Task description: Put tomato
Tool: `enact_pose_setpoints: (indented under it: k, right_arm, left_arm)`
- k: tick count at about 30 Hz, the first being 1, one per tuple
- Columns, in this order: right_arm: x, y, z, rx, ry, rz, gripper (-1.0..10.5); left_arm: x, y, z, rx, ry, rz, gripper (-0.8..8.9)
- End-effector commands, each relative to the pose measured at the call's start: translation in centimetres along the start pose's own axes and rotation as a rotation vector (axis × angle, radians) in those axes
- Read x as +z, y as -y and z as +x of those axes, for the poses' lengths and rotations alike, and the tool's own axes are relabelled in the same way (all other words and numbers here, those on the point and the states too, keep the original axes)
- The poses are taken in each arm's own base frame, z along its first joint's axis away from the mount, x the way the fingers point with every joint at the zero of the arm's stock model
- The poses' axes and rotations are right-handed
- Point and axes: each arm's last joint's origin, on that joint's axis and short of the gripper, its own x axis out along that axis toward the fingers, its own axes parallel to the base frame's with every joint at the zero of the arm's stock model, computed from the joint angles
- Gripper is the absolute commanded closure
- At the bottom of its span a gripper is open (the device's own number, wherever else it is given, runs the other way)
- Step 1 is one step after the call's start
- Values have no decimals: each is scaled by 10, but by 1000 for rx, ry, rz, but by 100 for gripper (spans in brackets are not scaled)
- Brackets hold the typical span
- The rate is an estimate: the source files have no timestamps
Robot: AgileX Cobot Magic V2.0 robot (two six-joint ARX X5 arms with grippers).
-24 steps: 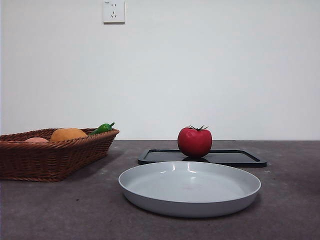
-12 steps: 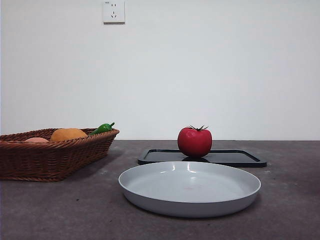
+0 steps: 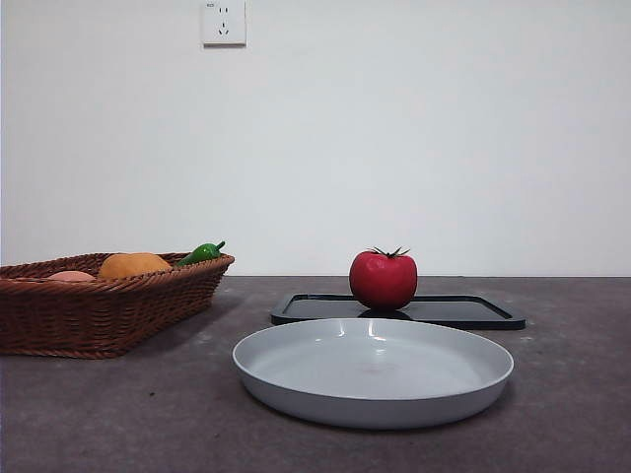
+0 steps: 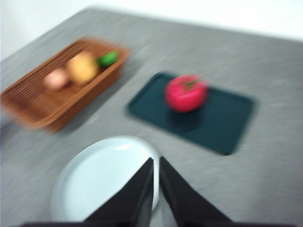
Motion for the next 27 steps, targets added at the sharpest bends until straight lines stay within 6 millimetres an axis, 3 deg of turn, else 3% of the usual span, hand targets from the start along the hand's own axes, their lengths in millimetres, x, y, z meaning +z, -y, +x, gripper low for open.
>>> enact_pose_setpoints:
  k: [1, 12, 21, 27]
  right_arm:
    - [-11, 11, -5, -94, 69, -1, 940]
    - [-92, 40, 8, -315, 396, -41, 940]
    - [-144, 53, 31, -373, 382, -15, 940]
    - [-165, 58, 42, -392, 330, 10, 940]
  left_arm:
    - [-7, 1, 2, 2, -28, -9, 806]
    - [-7, 1, 2, 2, -28, -10, 806]
    - [-7, 1, 2, 2, -28, -10, 806]
    - [-7, 1, 2, 2, -28, -9, 806]
